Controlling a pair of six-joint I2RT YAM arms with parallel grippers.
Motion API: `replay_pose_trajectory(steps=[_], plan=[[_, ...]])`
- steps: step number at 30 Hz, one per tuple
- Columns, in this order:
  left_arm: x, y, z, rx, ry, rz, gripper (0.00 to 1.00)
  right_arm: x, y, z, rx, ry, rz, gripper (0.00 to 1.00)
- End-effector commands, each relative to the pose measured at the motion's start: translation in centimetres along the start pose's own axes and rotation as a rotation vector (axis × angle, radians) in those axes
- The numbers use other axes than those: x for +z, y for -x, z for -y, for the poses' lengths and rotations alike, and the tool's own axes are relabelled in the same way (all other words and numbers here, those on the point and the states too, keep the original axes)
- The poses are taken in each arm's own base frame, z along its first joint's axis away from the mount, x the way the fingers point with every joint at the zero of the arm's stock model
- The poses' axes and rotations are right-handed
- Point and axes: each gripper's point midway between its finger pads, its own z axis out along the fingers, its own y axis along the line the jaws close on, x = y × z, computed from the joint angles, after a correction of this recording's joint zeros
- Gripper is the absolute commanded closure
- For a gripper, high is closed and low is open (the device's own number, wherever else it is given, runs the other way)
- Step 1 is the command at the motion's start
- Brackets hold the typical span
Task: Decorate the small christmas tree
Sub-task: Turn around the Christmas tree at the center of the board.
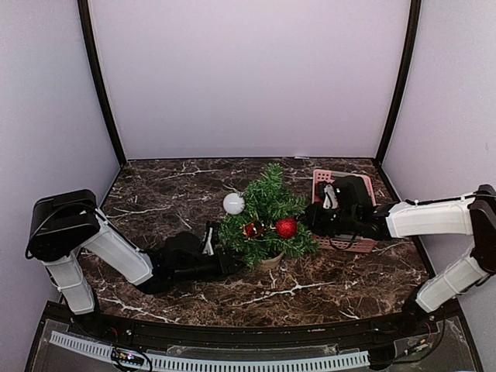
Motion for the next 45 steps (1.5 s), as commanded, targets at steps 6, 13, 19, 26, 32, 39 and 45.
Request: replay_pose_trajectory(steps=[6, 13, 19, 26, 32, 39, 45], plan=[[0.9, 0.8, 0.4, 0.047, 0.001, 0.0, 0.51, 2.6, -2.6, -2.5, -0.005, 0.09, -0.111, 0.74], [1.1, 1.3, -0.1, 0.053, 0.015, 0.013, 0.52, 4.0, -5.0, -2.8, 0.014, 0.101, -0.162, 0.74], [1.3, 1.8, -0.3, 0.06, 0.013, 0.019, 0.53, 4.2, -6.1, -2.7, 0.037, 0.104, -0.172, 0.74], [1.3, 2.8, -0.7, 0.08, 0.023, 0.043, 0.53, 3.9, -7.3, -3.1, 0.065, 0.124, -0.167, 0.74], [1.4, 3.9, -1.2, 0.107, 0.054, 0.064, 0.53, 3.8, -8.2, -3.6, 0.103, 0.134, -0.154, 0.76], [1.6, 4.8, -1.5, 0.143, 0.073, 0.076, 0.53, 3.8, -8.7, -4.2, 0.144, 0.144, -0.13, 0.77], [1.2, 5.5, -1.8, 0.189, 0.119, 0.085, 0.53, 3.2, -8.8, -3.4, 0.197, 0.129, -0.097, 0.76]])
